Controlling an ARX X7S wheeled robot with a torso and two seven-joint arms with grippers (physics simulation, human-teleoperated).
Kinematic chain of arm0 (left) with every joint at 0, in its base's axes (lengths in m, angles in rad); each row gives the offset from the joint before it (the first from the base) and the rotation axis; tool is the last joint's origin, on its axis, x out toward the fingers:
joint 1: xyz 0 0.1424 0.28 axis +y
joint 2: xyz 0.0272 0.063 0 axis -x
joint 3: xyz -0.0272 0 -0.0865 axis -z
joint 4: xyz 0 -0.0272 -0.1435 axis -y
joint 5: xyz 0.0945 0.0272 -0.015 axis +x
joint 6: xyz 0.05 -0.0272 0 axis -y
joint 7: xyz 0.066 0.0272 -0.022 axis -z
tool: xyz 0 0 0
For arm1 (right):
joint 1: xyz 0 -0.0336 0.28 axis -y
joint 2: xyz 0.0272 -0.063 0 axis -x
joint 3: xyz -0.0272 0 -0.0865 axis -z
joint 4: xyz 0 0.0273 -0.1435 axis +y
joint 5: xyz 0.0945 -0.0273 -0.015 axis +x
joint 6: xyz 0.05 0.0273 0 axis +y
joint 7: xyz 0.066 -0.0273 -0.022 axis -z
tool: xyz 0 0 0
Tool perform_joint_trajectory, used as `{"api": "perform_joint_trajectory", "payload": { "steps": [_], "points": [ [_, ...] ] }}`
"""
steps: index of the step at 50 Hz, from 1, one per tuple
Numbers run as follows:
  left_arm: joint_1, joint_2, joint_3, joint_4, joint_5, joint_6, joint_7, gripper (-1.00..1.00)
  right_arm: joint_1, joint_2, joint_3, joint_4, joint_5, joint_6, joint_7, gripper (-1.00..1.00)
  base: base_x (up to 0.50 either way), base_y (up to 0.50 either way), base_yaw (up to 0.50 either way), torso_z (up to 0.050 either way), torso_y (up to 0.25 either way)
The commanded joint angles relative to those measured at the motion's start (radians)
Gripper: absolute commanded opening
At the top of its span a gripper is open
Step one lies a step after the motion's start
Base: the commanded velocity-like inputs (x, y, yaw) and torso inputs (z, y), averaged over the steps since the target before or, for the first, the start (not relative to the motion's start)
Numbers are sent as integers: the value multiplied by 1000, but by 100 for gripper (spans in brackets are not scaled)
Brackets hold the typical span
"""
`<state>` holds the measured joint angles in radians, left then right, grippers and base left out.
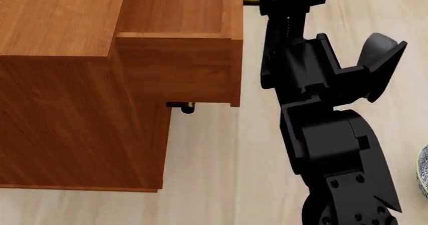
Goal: Close the bottom drawer of the cabinet and open the top drawer.
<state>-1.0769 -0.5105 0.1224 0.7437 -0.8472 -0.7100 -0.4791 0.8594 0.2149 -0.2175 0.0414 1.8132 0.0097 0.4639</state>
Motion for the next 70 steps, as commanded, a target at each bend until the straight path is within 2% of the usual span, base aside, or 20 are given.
{"api": "perform_joint_trajectory", "payload": {
  "steps": [1, 23, 34, 45, 57, 64, 66, 70],
  "points": [
    [-6, 3, 8, -1, 0, 0, -4, 100, 3, 21, 17, -30, 0, -14, 15, 100, 0, 0, 0, 0, 0],
    [-12, 3, 16, -2, -7, 0, -10, 100, -9, 72, 70, -108, -17, -61, 62, 100, 0, 0, 0, 0, 0],
    [-15, 1, 16, -1, -12, 0, -14, 100, 16, 117, 30, -132, -101, -45, 101, 100, 0, 0, 0, 0, 0],
    [-12, 0, 18, -6, -8, 10, -11, 100, 132, 261, -103, -161, -285, 96, 176, 100, 0, 0, 0, 0, 0],
    [-6, -3, 18, -4, -10, 16, -12, 100, 257, 384, -196, -202, -356, 264, 233, 100, 0, 0, 0, 0, 0],
    [3, -4, 20, -7, -4, 26, -7, 100, 372, 453, -243, -203, -365, 387, 249, 100, 0, 0, 0, 0, 0],
    [11, -6, 19, -5, -4, 28, -8, 100, 491, 480, -304, -142, -357, 523, 216, 100, 0, 0, 0, 0, 0],
    [19, -4, 22, -3, -1, 34, -7, 100, 587, 484, -354, -102, -367, 620, 187, 100, 0, 0, 0, 0, 0]
  ]
}}
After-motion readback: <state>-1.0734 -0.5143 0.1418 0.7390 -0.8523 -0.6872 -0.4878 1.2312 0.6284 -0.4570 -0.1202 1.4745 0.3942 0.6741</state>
